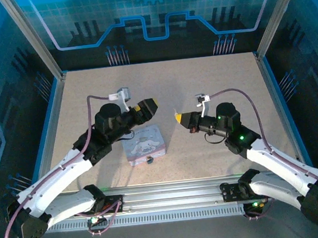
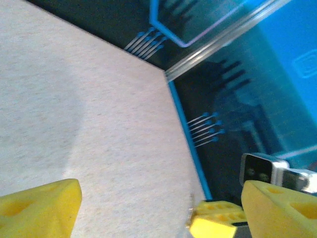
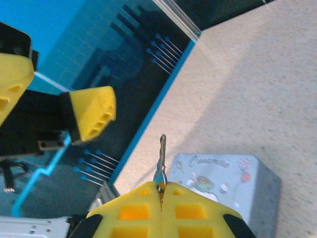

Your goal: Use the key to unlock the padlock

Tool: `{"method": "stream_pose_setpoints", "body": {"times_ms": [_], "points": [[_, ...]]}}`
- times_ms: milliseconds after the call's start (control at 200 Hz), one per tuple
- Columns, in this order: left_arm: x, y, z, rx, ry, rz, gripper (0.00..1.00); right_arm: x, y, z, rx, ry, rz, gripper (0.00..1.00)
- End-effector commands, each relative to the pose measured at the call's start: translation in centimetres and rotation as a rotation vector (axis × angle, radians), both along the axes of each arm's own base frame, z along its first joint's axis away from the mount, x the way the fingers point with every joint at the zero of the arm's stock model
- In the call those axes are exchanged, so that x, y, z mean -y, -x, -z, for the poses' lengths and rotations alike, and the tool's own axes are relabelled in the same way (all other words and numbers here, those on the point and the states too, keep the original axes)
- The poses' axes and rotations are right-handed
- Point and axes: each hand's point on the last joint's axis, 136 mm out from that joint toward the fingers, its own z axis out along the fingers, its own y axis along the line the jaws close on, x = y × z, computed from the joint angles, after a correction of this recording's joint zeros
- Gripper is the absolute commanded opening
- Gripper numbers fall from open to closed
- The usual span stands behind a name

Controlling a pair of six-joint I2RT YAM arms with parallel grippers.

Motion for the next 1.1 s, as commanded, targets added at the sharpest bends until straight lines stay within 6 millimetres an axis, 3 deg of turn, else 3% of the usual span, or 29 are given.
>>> {"method": "stream_pose_setpoints", "body": {"times_ms": [0,175,425,700,1096], "points": [[-3.2,1.0,5.5,-0.207,-0.176,-0.064,0.87,1.2,0.5,1.3,-0.003,0.129,0.024,0.0],[-5.2,2.0,10.6,-0.43,-0.272,-0.104,0.9,2.0,0.8,2.3,-0.016,0.188,0.04,0.0],[-4.7,2.1,14.7,-0.539,-0.33,-0.077,0.93,2.5,1.1,3.0,-0.027,0.213,0.051,0.0],[-3.5,1.3,17.7,-0.578,-0.367,-0.021,0.93,2.9,1.3,3.4,-0.032,0.224,0.062,0.0],[-2.0,0.2,20.3,-0.611,-0.412,0.034,0.93,3.0,1.4,3.9,-0.043,0.234,0.061,0.0]]}}
